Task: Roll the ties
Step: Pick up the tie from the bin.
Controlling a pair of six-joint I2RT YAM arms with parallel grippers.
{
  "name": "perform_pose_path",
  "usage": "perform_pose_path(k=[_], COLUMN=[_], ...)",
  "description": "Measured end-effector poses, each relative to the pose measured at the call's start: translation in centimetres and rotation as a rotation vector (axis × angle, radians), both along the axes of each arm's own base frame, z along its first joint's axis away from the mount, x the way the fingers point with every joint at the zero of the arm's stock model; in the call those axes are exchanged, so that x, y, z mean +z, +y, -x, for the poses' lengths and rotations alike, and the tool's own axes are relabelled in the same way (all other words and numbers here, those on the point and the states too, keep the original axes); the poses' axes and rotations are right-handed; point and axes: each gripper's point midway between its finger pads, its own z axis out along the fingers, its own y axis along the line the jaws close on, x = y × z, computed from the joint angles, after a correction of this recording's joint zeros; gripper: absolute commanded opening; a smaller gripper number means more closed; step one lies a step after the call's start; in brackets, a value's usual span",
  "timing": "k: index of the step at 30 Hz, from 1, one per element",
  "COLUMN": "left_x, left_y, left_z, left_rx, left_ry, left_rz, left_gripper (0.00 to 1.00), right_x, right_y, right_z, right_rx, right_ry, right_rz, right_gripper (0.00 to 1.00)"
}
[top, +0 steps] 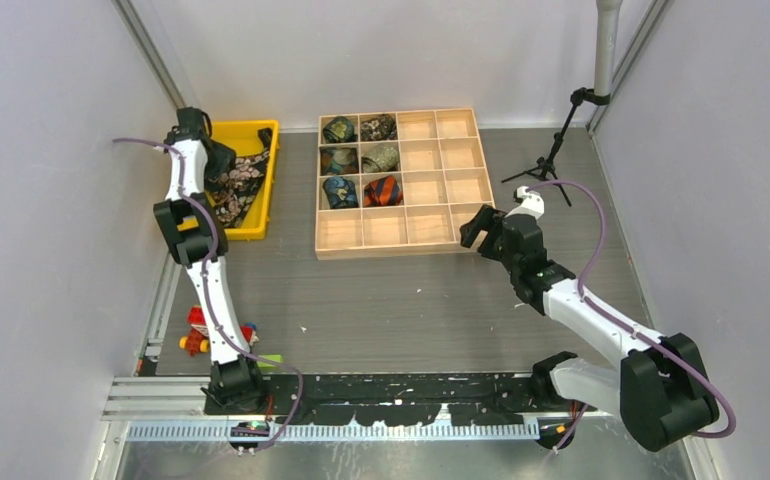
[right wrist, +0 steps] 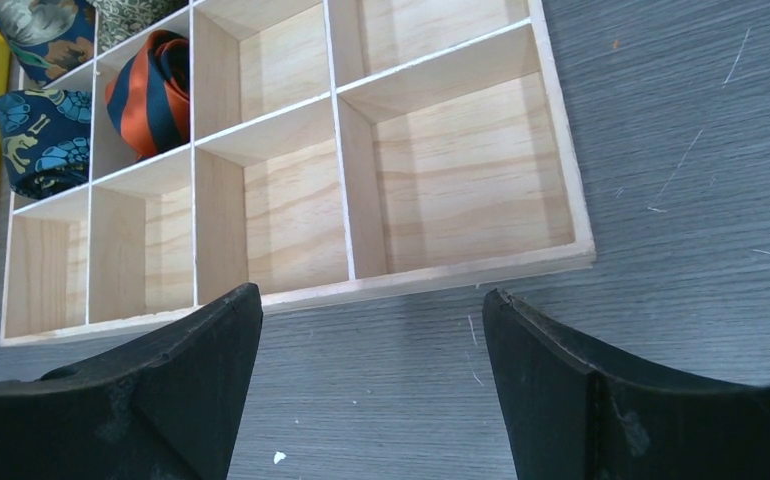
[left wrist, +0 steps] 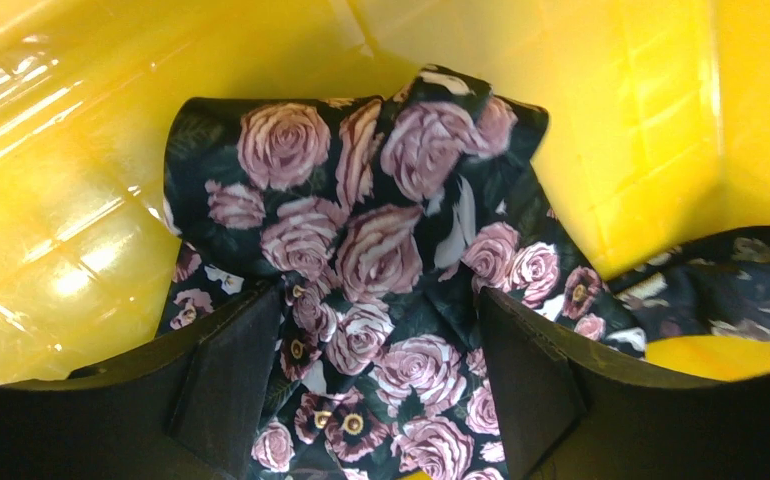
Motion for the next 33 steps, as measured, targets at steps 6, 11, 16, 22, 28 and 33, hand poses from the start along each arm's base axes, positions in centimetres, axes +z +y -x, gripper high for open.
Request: perform_pose_path(k=[6, 11, 16, 22, 28, 33], left_x=[-0.1, 1.1, 2.4, 2.6, 2.6, 1.9], left_y=[0.3, 0.9, 1.8, 2.1, 2.3, 2.3], left_z=[0.8, 1.5, 1.9, 2.6, 2.6, 2.6], left_rx=[0.026, 0.012, -0.008, -0.04, -0.087, -0.112], left_ry=[0.01, 0.017, 0.025, 0.047, 0.06, 0.075], left_rz=[-0.018, -0.072, -0.136, -0.173, -0.199, -0.207], left_gripper=[0.7, 0.67, 0.65, 0.7, 0.69, 0.68], right_x=[-0.5, -1.0, -1.0, -0.8, -1.0, -1.0], right_y=[0.1, 0.2, 0.3, 0.3, 0.3, 0.3], right_z=[0.0, 0.0, -0.2, -0.3, -0.4, -0.4], right_rx=[0.009, 0.016, 0.018, 0.02, 0.02, 0.019], right_ry=[0.017, 0.035, 0.037, 0.036, 0.045, 0.046], right_rz=[-0.005, -0.005, -0.008, -0.015, -0.02, -0.025], right_gripper=[0.85, 0.84, 0.84, 0.84, 0.84, 0.84])
